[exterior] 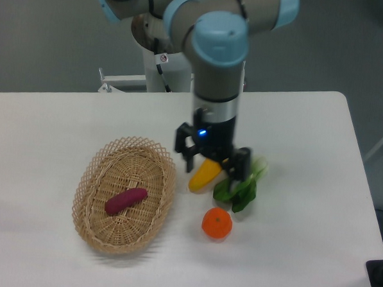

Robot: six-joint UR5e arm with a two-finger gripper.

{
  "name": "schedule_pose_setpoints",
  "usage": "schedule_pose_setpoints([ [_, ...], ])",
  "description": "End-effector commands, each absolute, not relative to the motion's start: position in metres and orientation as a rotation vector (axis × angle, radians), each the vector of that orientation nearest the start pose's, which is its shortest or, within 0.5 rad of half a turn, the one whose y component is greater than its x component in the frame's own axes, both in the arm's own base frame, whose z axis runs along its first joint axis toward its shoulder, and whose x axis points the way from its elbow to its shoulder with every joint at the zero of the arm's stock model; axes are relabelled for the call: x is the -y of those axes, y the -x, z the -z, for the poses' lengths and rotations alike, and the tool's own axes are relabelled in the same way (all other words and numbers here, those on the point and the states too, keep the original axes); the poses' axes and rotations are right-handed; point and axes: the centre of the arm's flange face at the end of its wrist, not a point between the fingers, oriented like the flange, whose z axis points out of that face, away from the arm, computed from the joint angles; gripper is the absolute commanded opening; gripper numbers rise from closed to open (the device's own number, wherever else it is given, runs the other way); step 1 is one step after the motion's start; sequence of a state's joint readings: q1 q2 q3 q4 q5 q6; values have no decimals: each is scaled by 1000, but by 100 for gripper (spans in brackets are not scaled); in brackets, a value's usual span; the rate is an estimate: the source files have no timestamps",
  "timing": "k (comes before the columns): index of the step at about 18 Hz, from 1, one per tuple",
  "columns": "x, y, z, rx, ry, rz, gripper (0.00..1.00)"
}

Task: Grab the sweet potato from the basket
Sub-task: 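Move the open gripper over the basket above the purple sweet potato, then lower the gripper and close it on the purple sweet potato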

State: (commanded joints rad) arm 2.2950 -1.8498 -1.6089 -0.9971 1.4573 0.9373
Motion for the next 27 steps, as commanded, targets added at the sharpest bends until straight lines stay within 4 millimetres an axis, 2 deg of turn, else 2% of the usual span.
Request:
schedule_pose_setpoints([
  [3,-567,258,-341,-425,2899,-93,100],
  [4,-567,243,-331,-452,2913,-72,100],
  [8,-555,214,-290,-458,2942,-35,100],
  [10,-557,210,-283,-318,2920,-65,100],
  [14,-560,207,-263,-310,2937,-43,100],
  [18,-569,206,-241,-387,2953,-20,100],
  [21,-566,203,-234,-492,2951,-11,100],
  [27,-573,201,-214,-522,2972,12,100],
])
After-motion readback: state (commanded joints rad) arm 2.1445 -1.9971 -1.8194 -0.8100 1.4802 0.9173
